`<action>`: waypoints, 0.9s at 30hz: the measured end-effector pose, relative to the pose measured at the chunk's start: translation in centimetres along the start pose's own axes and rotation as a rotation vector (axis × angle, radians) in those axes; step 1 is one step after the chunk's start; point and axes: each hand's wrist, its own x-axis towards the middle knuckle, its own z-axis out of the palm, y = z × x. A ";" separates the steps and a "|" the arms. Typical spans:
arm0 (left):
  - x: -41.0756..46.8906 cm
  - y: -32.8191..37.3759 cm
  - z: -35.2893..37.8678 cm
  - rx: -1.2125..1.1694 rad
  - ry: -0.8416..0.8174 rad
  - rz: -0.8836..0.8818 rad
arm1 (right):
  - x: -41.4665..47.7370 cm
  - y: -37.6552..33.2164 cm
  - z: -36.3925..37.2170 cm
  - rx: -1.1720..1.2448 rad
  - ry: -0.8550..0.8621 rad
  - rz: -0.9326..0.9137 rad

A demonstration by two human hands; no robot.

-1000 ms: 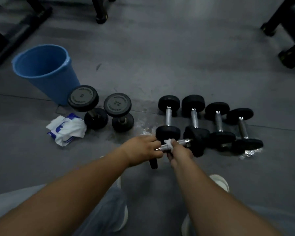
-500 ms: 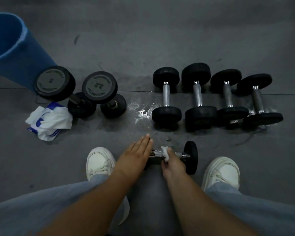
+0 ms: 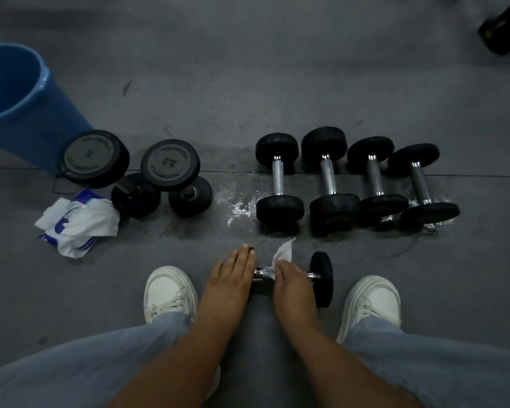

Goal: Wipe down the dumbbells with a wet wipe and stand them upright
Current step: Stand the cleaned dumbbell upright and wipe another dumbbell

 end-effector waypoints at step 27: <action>2.0 -0.8 -0.8 0.024 -0.106 -0.053 | 1.4 0.1 4.2 -0.637 -0.255 -0.175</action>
